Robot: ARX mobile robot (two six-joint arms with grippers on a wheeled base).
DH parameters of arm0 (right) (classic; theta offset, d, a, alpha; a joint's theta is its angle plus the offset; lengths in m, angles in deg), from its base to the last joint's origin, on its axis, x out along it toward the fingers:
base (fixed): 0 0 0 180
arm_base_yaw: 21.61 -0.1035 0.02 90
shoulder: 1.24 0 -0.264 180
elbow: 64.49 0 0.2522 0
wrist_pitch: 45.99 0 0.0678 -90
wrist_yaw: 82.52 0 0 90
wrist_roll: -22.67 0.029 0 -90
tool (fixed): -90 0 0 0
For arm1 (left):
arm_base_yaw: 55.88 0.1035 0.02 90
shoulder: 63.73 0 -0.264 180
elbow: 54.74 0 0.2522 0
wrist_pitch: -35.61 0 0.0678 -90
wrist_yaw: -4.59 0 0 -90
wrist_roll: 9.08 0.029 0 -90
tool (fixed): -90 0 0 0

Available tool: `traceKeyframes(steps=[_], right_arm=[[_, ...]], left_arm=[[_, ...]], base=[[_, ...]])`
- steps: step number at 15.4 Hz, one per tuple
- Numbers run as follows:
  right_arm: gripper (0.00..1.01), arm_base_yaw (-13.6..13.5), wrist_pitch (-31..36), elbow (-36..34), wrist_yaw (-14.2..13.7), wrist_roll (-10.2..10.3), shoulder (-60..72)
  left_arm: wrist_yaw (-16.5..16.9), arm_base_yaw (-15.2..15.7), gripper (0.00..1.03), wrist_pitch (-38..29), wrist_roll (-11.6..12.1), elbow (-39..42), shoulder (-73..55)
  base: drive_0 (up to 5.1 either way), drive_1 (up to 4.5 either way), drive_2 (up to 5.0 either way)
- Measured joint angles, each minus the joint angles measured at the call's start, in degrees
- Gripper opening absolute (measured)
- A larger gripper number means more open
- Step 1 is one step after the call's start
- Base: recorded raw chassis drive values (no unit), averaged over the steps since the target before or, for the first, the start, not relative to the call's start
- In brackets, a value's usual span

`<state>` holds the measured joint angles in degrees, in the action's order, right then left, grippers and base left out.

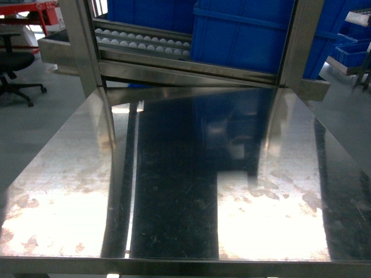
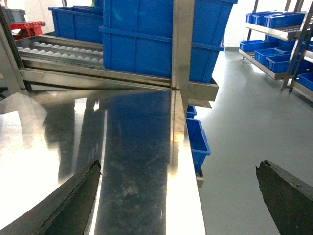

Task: Pick capacitor and pack into box

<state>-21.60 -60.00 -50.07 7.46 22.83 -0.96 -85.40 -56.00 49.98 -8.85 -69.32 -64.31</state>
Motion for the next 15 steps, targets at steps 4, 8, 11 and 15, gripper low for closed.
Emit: traceKeyframes(steps=[4,8,11,15], right_arm=[[0.98,0.0,0.0,0.0,0.0,0.0,0.0],[0.98,0.0,0.0,0.0,0.0,0.0,0.0],[0.98,0.0,0.0,0.0,0.0,0.0,0.0],[0.98,0.0,0.0,0.0,0.0,0.0,0.0]], left_arm=[[0.0,0.0,0.43,-0.2,0.0,0.0,0.0],[0.0,0.0,0.43,-0.2,0.0,0.0,0.0],[0.0,0.0,0.43,-0.2,0.0,0.0,0.0],[0.0,0.0,0.43,-0.2,0.0,0.0,0.0]], base=[[0.0,0.0,0.0],[0.0,0.0,0.0],[0.0,0.0,0.0],[0.0,0.0,0.0]])
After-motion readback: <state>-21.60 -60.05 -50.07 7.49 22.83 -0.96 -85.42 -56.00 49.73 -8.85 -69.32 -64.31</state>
